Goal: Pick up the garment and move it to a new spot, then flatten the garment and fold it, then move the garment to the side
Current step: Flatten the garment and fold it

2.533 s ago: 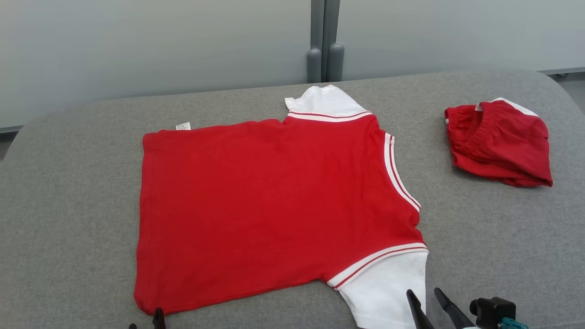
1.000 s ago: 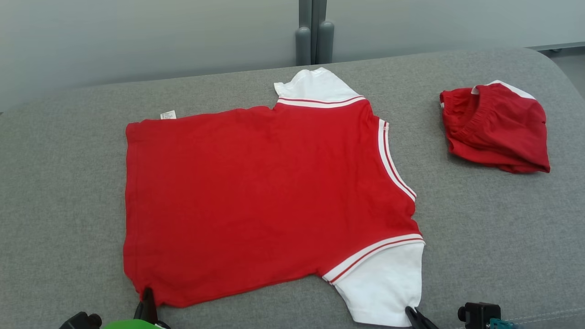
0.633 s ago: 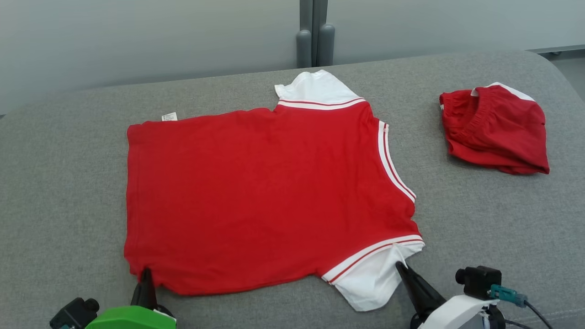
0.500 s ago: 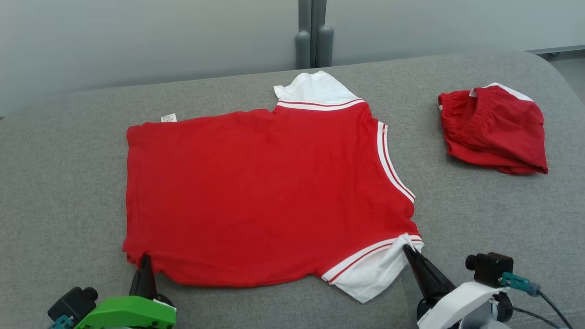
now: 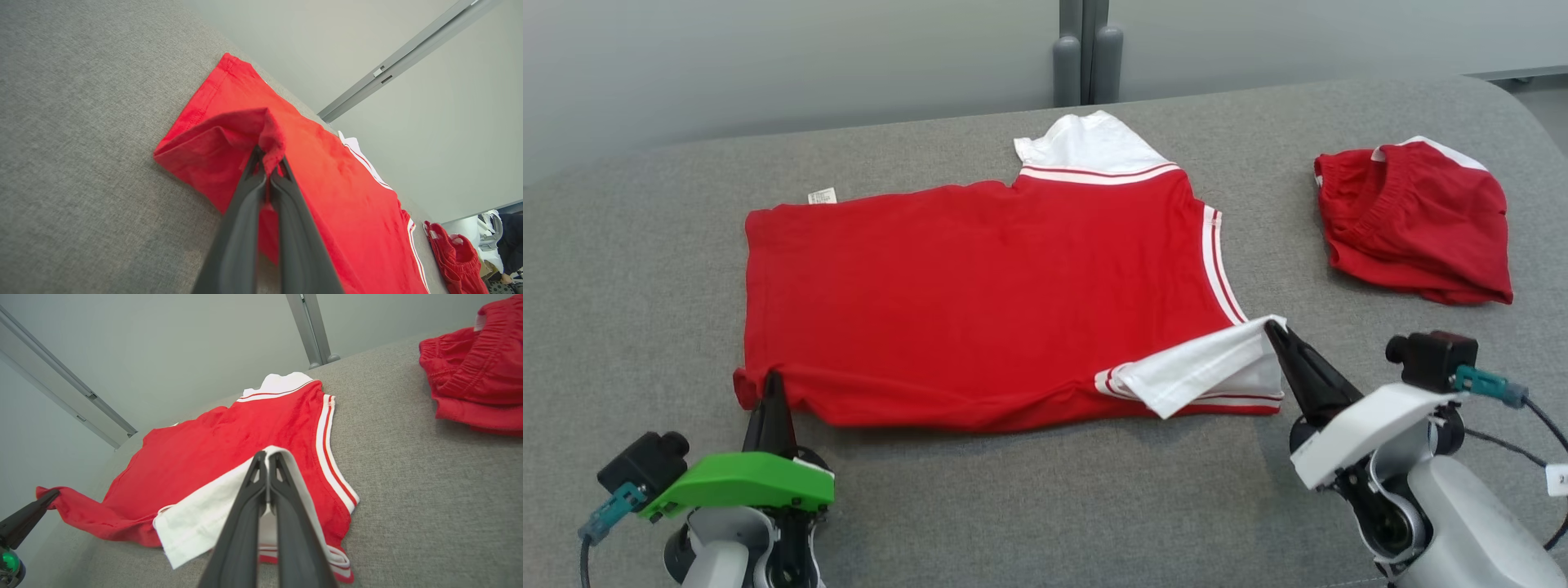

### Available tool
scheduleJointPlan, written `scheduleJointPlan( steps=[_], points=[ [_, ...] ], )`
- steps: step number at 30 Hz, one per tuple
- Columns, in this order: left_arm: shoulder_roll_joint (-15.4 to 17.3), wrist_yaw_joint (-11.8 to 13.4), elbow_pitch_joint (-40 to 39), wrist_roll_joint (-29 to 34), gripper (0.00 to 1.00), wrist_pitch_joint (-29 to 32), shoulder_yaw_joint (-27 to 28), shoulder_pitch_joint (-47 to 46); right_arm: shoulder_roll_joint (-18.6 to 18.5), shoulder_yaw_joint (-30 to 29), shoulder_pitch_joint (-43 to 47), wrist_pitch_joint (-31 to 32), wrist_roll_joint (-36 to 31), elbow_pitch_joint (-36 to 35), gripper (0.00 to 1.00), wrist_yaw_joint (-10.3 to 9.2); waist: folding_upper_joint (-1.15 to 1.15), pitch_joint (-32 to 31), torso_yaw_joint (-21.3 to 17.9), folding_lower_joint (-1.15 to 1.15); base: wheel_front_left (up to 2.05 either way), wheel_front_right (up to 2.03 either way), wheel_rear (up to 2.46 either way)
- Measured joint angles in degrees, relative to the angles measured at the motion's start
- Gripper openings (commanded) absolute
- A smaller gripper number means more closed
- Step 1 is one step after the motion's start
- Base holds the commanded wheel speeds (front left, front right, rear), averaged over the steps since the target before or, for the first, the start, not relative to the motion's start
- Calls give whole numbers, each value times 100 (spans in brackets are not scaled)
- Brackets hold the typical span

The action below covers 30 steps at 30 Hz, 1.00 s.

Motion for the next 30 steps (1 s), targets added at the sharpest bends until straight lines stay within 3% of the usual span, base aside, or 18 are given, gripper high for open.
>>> scheduleJointPlan(
  steps=[13,14,15,16,17,18,22,30],
  points=[
    [-9,121,1047,467,0,108,-31,-1364,92,0,-1744,998,41,1126,0,-121,0,686,64,0,0,0,0],
    [-10,122,1109,500,0,107,-23,-1413,137,-3,-1822,1023,44,1209,9,-167,0,737,69,0,0,0,0],
    [-14,122,1163,510,30,99,-12,-1463,198,-30,-1887,1026,55,1292,25,-181,0,784,73,0,0,0,0],
    [-18,122,1224,513,50,98,-3,-1523,261,-59,-1951,1026,99,1366,36,-211,0,828,76,0,0,0,0],
    [-20,122,1272,514,100,81,7,-1583,334,-119,-2009,1024,176,1426,43,-222,0,870,79,0,0,0,0],
    [-23,123,1303,514,100,79,10,-1643,409,-197,-2073,1023,274,1486,100,-256,0,906,84,0,0,0,0],
    [-30,140,1464,539,100,23,31,-1856,593,-428,-2321,870,464,1675,100,-270,0,995,110,0,0,0,0],
    [-40,140,1608,539,100,-49,101,-1952,590,-671,-2617,481,628,1837,100,-250,0,1013,163,0,0,0,0]
  ],
)
